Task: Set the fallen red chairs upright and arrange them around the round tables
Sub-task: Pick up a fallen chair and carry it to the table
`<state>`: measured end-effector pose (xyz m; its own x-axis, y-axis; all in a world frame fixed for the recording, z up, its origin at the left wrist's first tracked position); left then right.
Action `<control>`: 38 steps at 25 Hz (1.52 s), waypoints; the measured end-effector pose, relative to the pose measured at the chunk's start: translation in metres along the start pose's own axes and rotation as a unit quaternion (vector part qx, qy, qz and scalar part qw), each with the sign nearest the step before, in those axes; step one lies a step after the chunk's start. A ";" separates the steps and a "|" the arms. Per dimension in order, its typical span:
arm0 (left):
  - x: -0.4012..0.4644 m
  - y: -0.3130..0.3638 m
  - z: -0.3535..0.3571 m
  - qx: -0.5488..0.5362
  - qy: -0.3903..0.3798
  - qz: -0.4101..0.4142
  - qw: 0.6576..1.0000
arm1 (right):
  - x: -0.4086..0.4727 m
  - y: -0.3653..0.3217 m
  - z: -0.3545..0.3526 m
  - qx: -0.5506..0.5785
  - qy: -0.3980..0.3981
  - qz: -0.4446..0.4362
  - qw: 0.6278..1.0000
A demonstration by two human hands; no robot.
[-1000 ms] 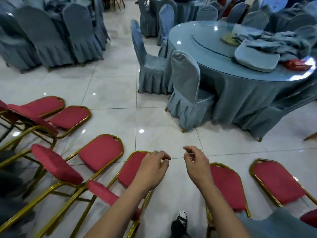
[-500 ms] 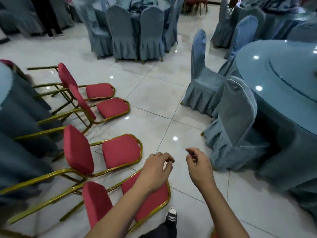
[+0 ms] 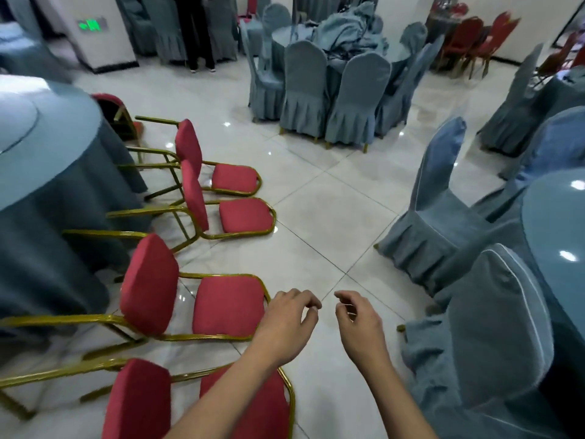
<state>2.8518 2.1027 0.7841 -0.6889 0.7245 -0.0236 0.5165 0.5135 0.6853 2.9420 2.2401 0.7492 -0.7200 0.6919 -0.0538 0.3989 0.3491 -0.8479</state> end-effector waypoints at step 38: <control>0.187 -0.405 0.066 -0.208 0.409 -0.612 0.644 | 0.417 0.042 0.520 -0.249 -0.618 -0.228 0.710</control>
<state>2.5476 2.0603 0.4546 -0.5747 -0.6791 -0.4567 -0.7325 0.1780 0.6571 2.3633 2.2146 0.4165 -0.6652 -0.5395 -0.5162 -0.1046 0.7518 -0.6510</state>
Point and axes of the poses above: each hand's wrist, its own x-axis towards the middle knuckle, its own z-axis out of the palm, y = z × x, the point moved 9 cm from there along x, towards the middle knuckle, and after that the axes turned 1 degree about -z, right-handed, at the moved point
